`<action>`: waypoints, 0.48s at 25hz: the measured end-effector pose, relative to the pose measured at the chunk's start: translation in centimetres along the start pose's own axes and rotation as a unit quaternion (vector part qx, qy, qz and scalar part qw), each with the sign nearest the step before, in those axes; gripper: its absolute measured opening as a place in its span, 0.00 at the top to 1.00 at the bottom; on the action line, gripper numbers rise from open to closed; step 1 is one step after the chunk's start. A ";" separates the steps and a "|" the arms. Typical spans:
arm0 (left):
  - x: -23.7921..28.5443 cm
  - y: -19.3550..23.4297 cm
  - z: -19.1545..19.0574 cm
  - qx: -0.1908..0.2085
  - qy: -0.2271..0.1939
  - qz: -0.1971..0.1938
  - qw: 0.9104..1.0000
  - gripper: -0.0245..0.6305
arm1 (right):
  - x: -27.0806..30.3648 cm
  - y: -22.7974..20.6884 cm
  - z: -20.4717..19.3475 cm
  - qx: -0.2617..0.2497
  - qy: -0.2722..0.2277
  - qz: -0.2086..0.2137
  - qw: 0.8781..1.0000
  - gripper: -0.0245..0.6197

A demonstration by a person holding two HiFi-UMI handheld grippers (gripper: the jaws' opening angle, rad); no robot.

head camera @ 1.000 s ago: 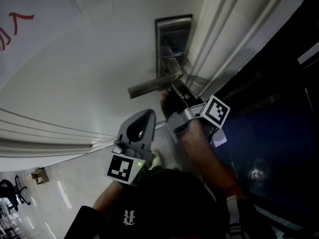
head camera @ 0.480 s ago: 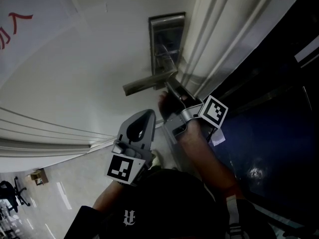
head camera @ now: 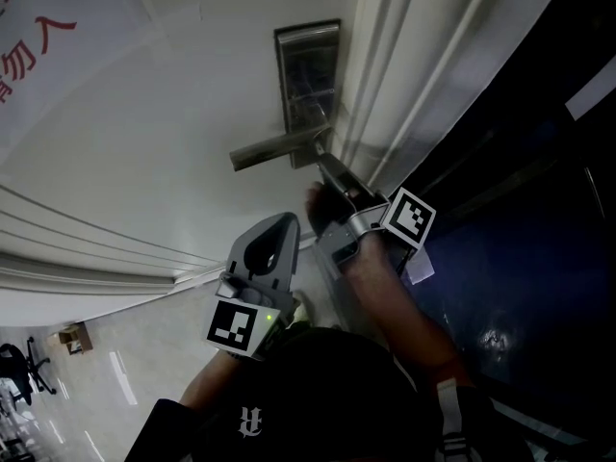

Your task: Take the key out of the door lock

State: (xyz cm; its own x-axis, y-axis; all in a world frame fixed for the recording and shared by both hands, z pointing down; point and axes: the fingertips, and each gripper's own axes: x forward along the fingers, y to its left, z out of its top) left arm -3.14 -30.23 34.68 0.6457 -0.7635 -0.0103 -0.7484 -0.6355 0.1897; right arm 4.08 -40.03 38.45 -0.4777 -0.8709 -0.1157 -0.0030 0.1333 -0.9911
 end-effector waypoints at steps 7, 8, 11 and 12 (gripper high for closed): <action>-0.6 -1.9 0.1 0.004 -0.004 0.001 1.000 0.95 | -1.8 0.5 -0.2 0.002 0.006 0.003 1.000 0.93; -0.7 -2.2 0.1 0.005 -0.004 0.002 1.000 0.95 | -2.1 0.5 -0.3 0.001 0.008 0.002 1.000 0.93; -1.0 -3.0 0.1 0.006 -0.005 0.004 1.000 0.95 | -3.2 0.9 -0.7 -0.008 0.014 0.004 1.000 0.93; -1.2 -3.3 0.0 0.006 -0.004 0.004 1.000 0.95 | -3.6 1.0 -0.9 -0.010 0.016 0.005 1.000 0.93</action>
State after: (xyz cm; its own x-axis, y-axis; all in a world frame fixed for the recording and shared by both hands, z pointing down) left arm -1.41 -27.22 34.06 0.6378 -0.7700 -0.0174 -0.7558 -0.6300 0.1786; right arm 4.96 -36.35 37.94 -0.5062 -0.8535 -0.1239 -0.0154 0.1526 -0.9882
